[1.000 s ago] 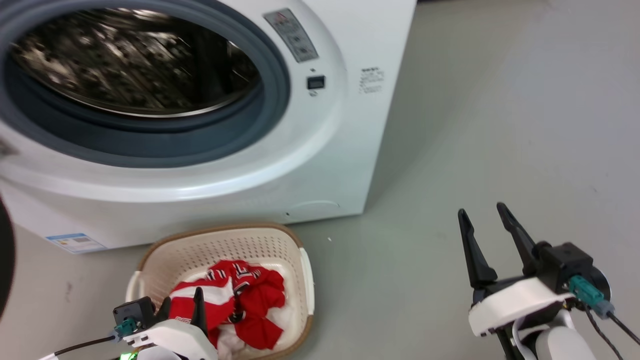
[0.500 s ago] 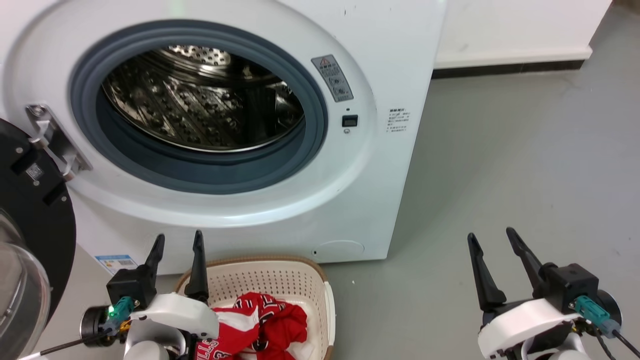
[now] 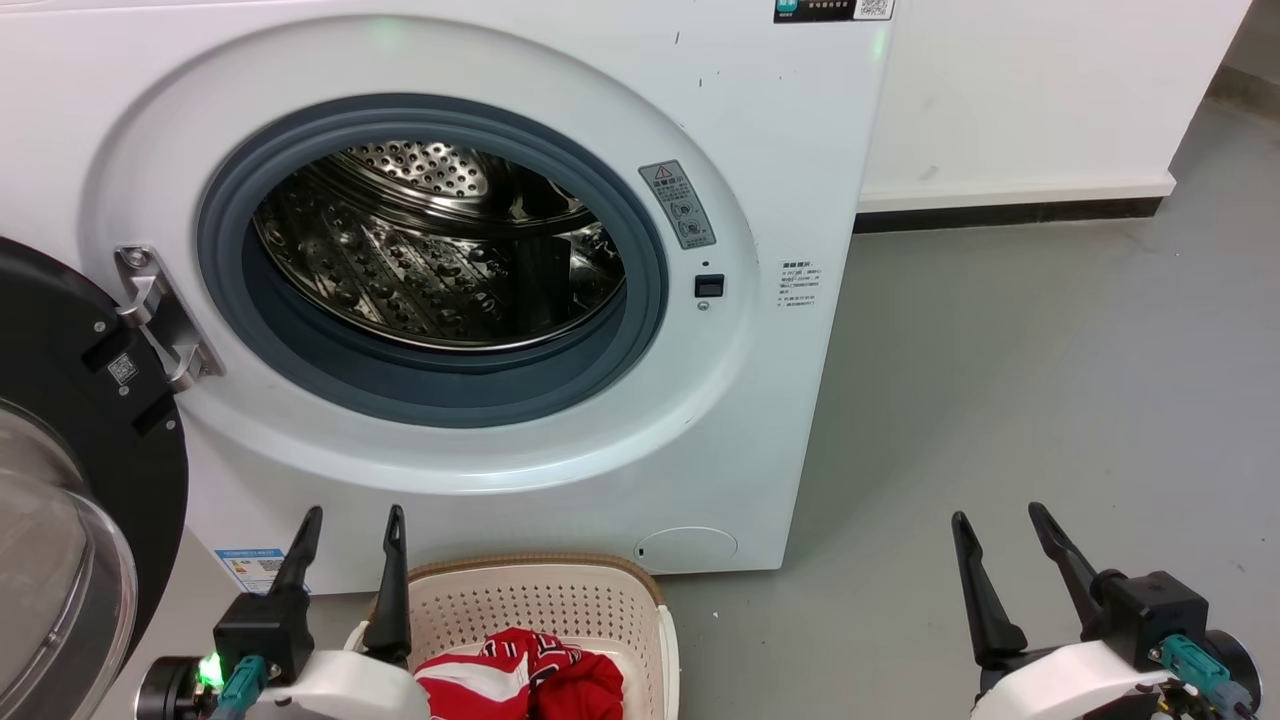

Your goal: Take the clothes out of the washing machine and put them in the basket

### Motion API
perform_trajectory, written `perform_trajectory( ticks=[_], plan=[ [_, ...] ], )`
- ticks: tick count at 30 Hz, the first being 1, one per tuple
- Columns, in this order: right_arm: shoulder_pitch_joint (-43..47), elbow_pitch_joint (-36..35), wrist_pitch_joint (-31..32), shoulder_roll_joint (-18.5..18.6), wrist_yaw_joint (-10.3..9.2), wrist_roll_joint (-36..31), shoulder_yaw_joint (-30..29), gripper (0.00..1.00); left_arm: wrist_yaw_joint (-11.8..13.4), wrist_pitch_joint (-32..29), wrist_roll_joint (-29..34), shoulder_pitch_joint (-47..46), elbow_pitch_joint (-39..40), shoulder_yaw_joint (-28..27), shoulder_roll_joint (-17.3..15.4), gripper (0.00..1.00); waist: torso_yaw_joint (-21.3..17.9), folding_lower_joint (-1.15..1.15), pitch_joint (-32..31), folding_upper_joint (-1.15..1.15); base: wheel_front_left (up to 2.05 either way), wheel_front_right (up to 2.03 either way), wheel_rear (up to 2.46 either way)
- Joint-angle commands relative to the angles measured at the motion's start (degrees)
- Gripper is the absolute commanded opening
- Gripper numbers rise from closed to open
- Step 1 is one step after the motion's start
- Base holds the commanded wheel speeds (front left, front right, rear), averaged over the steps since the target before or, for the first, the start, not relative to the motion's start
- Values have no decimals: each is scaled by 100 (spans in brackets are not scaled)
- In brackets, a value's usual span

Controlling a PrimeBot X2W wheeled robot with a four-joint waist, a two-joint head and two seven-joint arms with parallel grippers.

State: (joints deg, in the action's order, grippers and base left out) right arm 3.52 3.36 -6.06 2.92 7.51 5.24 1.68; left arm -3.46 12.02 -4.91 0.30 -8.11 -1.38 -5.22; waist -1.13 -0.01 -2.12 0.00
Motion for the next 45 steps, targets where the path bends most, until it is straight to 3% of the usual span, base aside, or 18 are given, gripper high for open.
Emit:
perform_trajectory(
  ticks=[1, 27, 28, 31, 45],
  plan=[
    [77, -31, 3, -8, -4, 4, -8, 100, 32, -74, -36, 147, 78, 9, -17, 100, 7, 1, -22, 0, 0, 0, 0],
    [100, -79, 39, -8, -4, 44, 24, 100, 90, -233, -188, 208, 231, 145, -85, 100, 33, 1, 20, 0, 0, 0, 0],
    [41, -56, 27, 0, 0, 16, 23, 0, 90, -229, -189, 206, 208, 127, -66, 0, 32, 1, 21, 0, 0, 0, 0],
    [78, 76, 24, 0, 0, 75, 39, 0, 87, -258, -249, 226, 41, 100, -21, 0, 32, 1, 23, 0, 0, 0, 0],
    [-136, 252, 161, 98, 0, 1815, -6, 0, -5, -572, -1843, 42, -81, -26, 25, 0, 41, 1, 46, 0, 0, 0, 0]
  ],
)
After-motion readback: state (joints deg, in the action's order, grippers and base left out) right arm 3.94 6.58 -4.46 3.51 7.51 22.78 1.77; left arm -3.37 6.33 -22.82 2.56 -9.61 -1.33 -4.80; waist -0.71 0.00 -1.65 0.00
